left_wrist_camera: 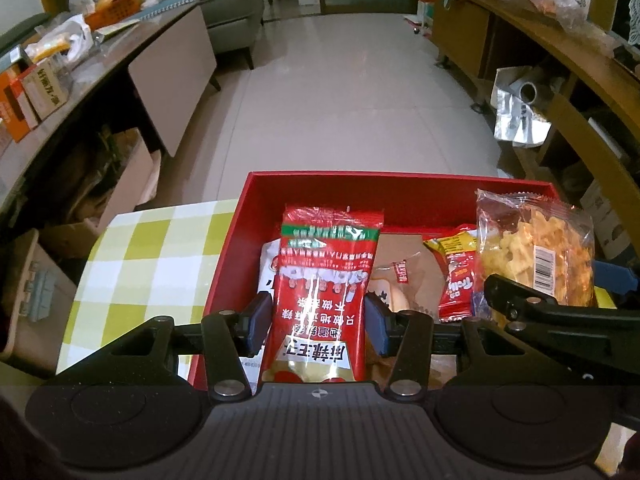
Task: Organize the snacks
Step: 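Lower both packs into the red box and open both tools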
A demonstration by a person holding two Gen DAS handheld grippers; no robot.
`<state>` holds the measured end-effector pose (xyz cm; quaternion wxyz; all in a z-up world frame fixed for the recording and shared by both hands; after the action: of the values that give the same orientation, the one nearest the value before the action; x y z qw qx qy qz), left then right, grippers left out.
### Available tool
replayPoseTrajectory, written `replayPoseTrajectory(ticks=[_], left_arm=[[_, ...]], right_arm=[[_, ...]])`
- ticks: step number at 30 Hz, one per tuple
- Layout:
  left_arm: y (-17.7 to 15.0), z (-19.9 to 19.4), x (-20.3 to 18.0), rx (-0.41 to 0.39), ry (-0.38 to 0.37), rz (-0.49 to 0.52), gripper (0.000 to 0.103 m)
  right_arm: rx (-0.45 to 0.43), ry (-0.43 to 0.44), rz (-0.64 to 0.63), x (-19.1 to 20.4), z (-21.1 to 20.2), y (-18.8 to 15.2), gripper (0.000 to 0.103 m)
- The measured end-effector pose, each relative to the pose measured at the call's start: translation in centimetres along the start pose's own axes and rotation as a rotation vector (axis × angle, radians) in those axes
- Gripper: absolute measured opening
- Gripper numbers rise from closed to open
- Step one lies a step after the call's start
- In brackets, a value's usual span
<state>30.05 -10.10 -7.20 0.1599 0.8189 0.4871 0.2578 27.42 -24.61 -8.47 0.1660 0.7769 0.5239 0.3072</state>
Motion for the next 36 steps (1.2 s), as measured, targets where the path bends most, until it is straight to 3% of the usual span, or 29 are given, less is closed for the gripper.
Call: replayPoseTrajectory(ticks=[5,11,26,32,36], left_arm=[[0.2,0.4,0.1,0.001,0.017,0.000,0.057],[0.0,0.6,0.6,0.010,0.022,-0.019,0.067],[-0.1,-3.2,1.3,-0.047,0.011,-0.040,0.081],[-1.8,-5.3,2.1,-0.053,0.003,-0.061,0.084],[-4.8,-6.4,2.6,-0.016,-0.011,-0.069,0.086]], right_arm=[[0.032,0.010,0.013,-0.1,1.3,-0.2,0.089],[0.027,0.022,0.027,-0.2,1.4,0.1,0.090],[-0.075,0.019,-0.016,0.9,-4.4,0.8,0.091],[-0.084,0.036,-0.043,1.6,-7.2,-0.5,0.091],[-0.055,0.048,-0.091,2.3,-8.4,-2.7,0.091]])
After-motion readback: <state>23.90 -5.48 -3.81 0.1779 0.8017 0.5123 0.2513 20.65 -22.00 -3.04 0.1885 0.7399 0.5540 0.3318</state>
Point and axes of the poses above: each gripper's, at about its wrist camera, not at the fingertips, and z roughly the way its jaws point, x to its left, y to its top, the point moved 7 cm from there along z, roughly the way its jaws point, and after that the axes turned 15 degrees about z, right-handed, at the moved point
